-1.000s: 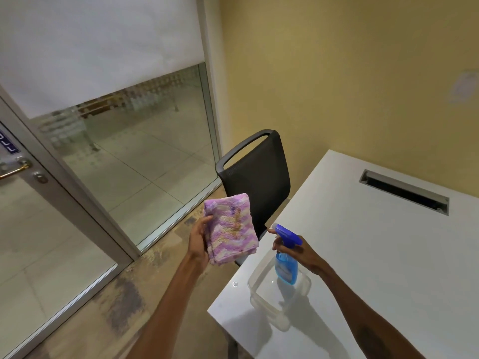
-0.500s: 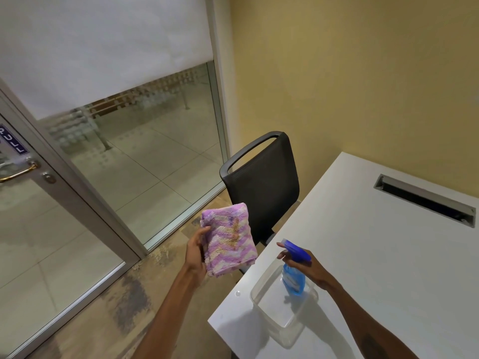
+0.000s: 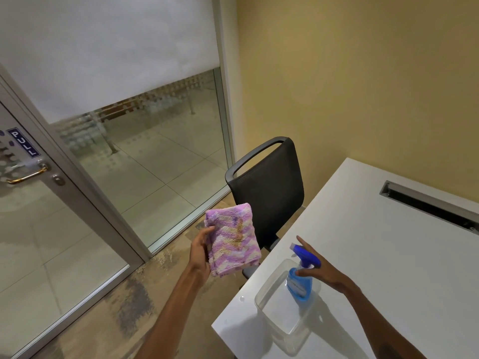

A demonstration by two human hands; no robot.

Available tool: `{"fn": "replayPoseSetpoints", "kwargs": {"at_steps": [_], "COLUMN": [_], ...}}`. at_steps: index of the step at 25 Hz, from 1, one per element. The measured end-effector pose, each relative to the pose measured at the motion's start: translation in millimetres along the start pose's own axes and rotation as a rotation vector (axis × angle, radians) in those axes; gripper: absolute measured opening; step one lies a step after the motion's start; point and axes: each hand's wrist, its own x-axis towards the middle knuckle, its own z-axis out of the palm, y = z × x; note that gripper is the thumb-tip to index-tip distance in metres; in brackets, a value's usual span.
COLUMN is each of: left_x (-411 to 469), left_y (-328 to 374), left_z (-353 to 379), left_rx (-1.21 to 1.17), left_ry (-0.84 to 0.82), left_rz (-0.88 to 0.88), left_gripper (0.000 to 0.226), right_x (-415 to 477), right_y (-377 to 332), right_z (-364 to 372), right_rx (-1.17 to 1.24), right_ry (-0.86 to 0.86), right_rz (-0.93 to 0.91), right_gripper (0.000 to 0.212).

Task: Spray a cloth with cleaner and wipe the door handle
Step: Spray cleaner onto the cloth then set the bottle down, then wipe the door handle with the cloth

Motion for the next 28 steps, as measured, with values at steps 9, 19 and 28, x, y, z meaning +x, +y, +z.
{"fn": "replayPoseSetpoints", "kwargs": {"at_steps": [9, 19, 28], "left_x": [-5.4, -30.3, -60.9], "left_y": [15.1, 61.2, 109.0], "left_z": [-15.7, -47.3, -115.1], "left_rx": [-0.024, -0.040, -0.081], "left_ry": [-0.011, -0.010, -0.109], "left_rz": [0.018, 0.144, 0.199], "left_gripper": [0.021, 0.025, 0.041], "right_x": [-1.6, 61.4, 81.5], "right_y": [-44.7, -171.6, -235.8], "right_z": [-27.6, 91.2, 196.7], "right_rx": [0.032, 0.224, 0.611], "right_ry": [0.017, -0.142, -0.169], "right_rz": [-0.076, -0.299, -0.215], "right_gripper": [0.100, 0.083, 0.040]}}
